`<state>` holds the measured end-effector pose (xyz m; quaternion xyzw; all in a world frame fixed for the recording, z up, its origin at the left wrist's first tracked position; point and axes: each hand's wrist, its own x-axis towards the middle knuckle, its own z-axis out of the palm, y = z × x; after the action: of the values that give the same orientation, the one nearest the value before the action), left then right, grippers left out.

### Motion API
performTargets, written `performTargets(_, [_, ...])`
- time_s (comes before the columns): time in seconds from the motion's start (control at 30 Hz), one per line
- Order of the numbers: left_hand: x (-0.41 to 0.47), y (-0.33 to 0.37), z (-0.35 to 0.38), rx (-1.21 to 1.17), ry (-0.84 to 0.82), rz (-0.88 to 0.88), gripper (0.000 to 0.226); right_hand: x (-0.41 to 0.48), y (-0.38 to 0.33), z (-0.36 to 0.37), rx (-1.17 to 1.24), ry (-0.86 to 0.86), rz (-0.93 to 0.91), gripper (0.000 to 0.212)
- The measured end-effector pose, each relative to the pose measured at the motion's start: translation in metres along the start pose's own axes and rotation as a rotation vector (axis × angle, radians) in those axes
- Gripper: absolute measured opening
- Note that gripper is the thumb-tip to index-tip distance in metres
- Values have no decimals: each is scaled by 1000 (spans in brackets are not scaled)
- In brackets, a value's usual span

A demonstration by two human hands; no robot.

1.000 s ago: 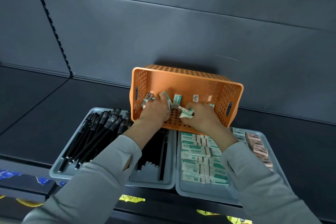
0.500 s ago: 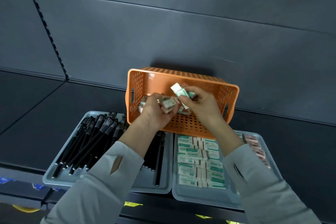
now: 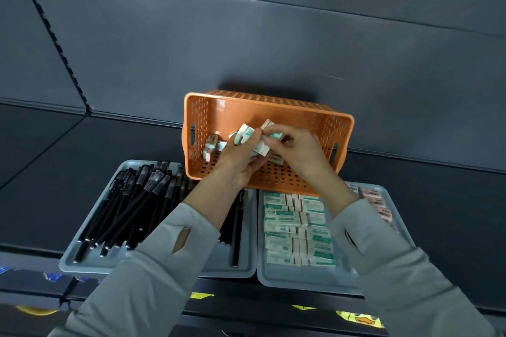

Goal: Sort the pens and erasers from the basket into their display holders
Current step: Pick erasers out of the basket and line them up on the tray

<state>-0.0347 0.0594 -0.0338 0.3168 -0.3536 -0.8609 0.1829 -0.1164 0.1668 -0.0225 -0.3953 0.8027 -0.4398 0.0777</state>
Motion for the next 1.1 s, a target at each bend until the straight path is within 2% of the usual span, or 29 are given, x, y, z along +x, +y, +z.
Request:
performTargets(0.1, [-3,5,-2,-61,51,21,19,-9,4,-15,-9,100,8,22])
performTargets(0.2, [-12,9,-10,-87,41,21,34,-27,15,-27,-5,91,54,34])
performTargets(0.4, [-38,7,-27,-44,-6,19,49,-74,29,-39,4,165,104,19])
performTargets(0.6, [-57,-4,-41,33,-51,3,43,-118,34,-44,76,233,179,26])
performTargets(0.77, [-65,-8,-47,43,-30,30,39,-109,23,-36,51,249,205,26])
performTargets(0.83, [-68,-8,-47,53,-25,44,41,-99,14,-36,-90,177,140,22])
performTargets(0.9, [-71,-9,-47,55,-13,56,42,-89,4,-35,-196,-17,108,20])
performTargets(1.0, [-75,-12,-43,58,0,66,39,-76,-4,-26,-242,-307,108,33])
performTargets(1.1, [-76,-12,-42,48,12,69,36,-73,4,-18,-244,-333,107,45])
